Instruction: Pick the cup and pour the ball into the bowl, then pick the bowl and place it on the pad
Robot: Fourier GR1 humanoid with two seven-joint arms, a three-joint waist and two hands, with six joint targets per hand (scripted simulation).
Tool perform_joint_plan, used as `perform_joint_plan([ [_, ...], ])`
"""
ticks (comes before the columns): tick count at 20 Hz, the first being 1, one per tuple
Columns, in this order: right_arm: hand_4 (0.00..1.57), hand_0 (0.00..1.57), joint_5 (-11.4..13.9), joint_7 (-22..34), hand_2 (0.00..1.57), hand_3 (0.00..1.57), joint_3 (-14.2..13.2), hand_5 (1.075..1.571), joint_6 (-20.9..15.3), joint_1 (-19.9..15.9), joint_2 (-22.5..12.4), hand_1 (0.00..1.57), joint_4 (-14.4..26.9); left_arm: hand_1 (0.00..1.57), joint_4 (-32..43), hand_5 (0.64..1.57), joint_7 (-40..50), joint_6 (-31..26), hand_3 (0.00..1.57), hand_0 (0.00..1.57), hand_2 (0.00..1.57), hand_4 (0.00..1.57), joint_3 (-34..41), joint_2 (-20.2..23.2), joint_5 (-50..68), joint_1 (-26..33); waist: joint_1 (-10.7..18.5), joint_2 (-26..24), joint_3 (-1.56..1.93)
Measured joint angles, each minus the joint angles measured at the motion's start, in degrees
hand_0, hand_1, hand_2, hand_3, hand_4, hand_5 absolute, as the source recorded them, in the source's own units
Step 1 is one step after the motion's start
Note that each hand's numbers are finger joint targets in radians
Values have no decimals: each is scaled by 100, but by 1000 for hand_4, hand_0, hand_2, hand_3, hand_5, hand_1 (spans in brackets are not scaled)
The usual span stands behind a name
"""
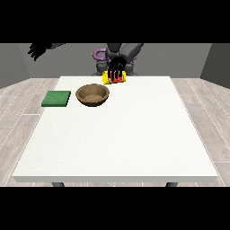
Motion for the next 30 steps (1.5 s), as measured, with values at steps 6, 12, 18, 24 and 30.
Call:
perform_joint_plan([
  [6,693,0,159,-54,0,290,97,1552,-129,-189,70,0,205,1217,203,1571,949,-776,1571,1217,1571,1057,-760,-87,-1000,-598,16,-70,-5],
  [12,686,0,258,-193,0,329,230,1549,-154,-414,214,0,431,333,-180,1569,1406,-1978,1571,333,1276,1091,-1388,-110,-1324,-869,-163,-47,-10],
  [18,691,0,295,-135,0,271,271,1548,-268,-513,238,0,464,0,-691,1571,1360,-2691,1542,0,1102,1109,-1687,-85,-1484,-720,-119,-85,-12],
  [24,737,0,295,-153,0,178,127,1553,-413,-313,189,0,504,1040,-1372,1562,1101,-1989,1149,1040,1508,1316,-877,216,-888,-411,298,-245,-24],
  [30,786,0,366,-158,0,0,26,1556,-777,-279,250,0,498,0,-2336,1561,244,-1272,0,0,0,1161,751,453,988,-53,970,-265,-68],
])
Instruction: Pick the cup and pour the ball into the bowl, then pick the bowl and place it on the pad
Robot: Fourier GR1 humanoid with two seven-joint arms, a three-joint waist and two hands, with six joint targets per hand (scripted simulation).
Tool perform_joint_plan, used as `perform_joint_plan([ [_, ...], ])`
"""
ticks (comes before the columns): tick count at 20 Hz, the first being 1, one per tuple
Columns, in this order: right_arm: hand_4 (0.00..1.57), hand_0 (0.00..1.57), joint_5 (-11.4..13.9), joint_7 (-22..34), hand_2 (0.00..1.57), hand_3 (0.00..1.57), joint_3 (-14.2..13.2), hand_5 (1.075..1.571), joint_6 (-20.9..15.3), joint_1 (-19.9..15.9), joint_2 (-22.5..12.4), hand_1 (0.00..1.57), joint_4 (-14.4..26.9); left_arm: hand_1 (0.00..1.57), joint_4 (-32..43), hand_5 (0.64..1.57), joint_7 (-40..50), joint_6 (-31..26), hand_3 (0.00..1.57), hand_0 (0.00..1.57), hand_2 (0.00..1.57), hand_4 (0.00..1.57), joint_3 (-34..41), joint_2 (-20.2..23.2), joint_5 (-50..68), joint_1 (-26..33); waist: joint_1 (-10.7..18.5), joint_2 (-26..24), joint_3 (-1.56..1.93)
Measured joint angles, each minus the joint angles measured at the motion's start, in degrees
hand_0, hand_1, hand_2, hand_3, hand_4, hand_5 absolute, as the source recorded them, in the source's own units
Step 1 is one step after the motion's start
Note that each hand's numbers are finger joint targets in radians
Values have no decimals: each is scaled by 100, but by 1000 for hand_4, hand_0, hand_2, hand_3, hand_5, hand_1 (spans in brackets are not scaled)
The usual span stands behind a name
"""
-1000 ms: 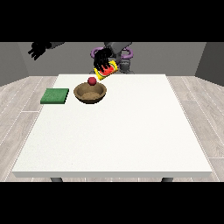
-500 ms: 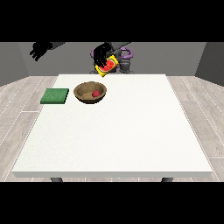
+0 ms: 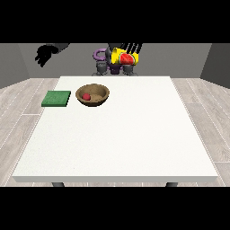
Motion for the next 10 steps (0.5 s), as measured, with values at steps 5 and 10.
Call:
perform_joint_plan([
  [5,778,0,112,-85,0,0,-2,1558,-307,26,168,0,29,0,-721,1570,-575,-184,0,0,0,1058,1450,-31,1962,50,411,153,-15],
  [10,728,0,171,-319,0,0,-6,1566,-556,88,452,0,96,0,-1081,1563,-1141,-1226,0,0,0,1053,2635,354,3761,40,744,514,15],
])
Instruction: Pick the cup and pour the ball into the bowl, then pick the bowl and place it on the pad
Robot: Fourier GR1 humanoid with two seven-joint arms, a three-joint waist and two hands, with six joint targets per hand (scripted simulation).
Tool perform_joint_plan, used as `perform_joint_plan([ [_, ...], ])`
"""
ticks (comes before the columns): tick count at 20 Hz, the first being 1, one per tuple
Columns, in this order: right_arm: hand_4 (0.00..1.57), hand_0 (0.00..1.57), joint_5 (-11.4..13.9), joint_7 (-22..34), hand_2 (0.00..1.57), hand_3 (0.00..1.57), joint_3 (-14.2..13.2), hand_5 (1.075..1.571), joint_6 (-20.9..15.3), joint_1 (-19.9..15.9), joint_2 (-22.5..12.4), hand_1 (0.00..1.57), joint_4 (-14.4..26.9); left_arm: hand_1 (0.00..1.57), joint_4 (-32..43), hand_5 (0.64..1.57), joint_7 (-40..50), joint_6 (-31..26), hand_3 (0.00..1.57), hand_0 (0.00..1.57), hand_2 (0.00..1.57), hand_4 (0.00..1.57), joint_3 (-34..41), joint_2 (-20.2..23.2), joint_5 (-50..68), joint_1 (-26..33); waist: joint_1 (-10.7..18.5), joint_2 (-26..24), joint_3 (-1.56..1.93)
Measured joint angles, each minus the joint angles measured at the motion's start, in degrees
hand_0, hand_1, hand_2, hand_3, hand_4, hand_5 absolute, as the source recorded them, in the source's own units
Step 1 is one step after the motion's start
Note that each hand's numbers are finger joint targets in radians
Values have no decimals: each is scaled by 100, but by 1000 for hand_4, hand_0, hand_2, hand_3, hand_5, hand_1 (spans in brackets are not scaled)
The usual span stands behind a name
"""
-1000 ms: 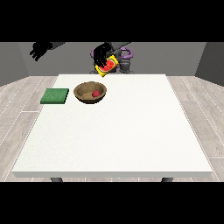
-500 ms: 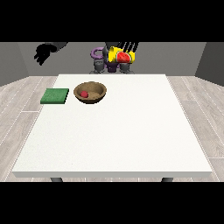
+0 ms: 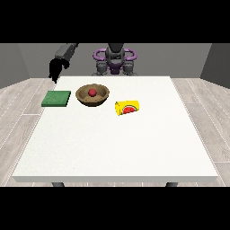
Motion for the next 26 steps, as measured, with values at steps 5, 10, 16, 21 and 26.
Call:
perform_joint_plan([
  [5,741,0,88,-316,0,0,58,1567,-305,-74,375,0,146,0,-8,1555,-205,-1079,0,0,0,1046,800,651,1162,20,235,333,25],
  [10,646,0,123,-882,0,0,66,1560,-262,-233,558,0,736,0,-96,1553,-131,-1688,0,0,0,977,1171,1144,1767,85,271,628,38],
  [16,536,0,214,-1351,0,0,136,1554,-233,-641,586,0,1534,0,-341,1536,-110,-1959,0,0,0,1009,1393,1484,2162,462,156,730,40],
  [21,509,0,241,-1899,0,0,98,1552,-66,-851,510,0,2176,0,-517,1533,-50,-2160,0,0,0,1019,1601,1830,2505,536,110,1006,36],
  [26,447,0,255,-2225,0,0,110,1544,-29,-1125,482,0,2600,0,-721,1542,92,-2208,0,0,0,1014,1693,2047,2728,681,67,1063,2],
])
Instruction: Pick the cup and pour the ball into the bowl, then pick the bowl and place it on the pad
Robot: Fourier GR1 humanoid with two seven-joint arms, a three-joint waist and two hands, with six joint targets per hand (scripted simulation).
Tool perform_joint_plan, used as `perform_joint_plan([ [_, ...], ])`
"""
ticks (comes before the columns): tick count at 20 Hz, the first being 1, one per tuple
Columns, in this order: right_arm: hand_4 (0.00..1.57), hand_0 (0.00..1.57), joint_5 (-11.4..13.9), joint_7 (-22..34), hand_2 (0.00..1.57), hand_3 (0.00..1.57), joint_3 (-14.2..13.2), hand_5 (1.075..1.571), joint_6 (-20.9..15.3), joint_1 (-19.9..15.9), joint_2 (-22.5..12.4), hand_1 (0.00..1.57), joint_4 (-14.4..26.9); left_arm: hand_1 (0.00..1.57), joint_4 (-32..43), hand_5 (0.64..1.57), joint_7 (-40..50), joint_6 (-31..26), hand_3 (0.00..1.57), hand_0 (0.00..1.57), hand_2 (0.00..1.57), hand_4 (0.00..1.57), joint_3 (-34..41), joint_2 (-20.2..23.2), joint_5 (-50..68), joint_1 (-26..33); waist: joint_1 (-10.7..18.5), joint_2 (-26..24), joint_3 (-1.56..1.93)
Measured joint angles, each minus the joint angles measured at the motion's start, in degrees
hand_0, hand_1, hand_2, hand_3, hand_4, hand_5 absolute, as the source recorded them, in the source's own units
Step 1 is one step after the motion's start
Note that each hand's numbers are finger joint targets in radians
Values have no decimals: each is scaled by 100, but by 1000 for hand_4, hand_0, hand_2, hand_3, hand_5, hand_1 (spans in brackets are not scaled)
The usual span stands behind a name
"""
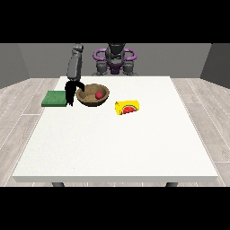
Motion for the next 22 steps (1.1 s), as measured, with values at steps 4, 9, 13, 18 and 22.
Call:
perform_joint_plan([
  [4,430,0,23,-308,0,0,-8,1546,-75,-122,10,0,215,0,-161,1538,17,-90,0,0,0,1020,38,109,169,116,10,85,-27],
  [9,472,0,110,-533,0,0,93,1547,-328,-305,211,0,290,0,-201,1545,95,-87,0,0,0,1024,85,245,297,105,-19,105,-54],
  [13,608,878,118,-411,580,0,105,1514,-666,-512,303,878,296,0,-85,1535,-13,-204,0,0,0,1018,215,430,410,112,-28,175,-62],
  [18,912,1571,300,-450,1571,1571,80,1478,-1072,-205,-23,1571,250,0,-156,1528,55,-287,0,0,0,1056,313,543,611,19,103,285,-181],
  [22,948,1571,368,-497,1571,1424,150,1530,-1322,-50,-42,1571,91,0,-155,1517,97,-369,0,0,0,1129,383,624,746,-3,225,302,-172],
])
